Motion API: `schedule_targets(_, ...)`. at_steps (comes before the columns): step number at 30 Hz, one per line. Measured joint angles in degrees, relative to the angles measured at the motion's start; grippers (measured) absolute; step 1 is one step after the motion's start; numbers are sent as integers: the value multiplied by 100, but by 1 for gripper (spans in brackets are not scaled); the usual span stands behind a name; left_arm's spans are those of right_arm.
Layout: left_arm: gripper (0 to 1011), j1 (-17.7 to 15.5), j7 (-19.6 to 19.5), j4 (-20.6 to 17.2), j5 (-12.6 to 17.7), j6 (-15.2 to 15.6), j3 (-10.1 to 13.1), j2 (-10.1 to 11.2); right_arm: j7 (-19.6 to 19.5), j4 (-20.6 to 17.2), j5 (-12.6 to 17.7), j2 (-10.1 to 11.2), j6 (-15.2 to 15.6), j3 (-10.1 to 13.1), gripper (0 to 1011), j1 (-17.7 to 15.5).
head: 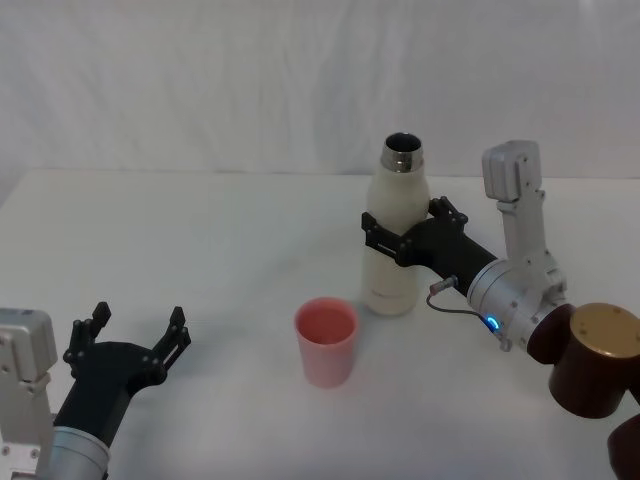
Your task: Grasp the thermos with one hand and pour water into the cup lid.
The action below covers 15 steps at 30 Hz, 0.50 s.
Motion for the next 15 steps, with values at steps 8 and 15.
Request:
schedule_targets(8, 1001, 0, 0, 0, 0, 0, 0, 0, -12, 15, 49, 25, -22, -49, 957, -7)
schedule_targets(15, 1001, 0, 0, 0, 0, 0, 0, 0, -12, 29, 79, 45, -15, -87, 957, 0)
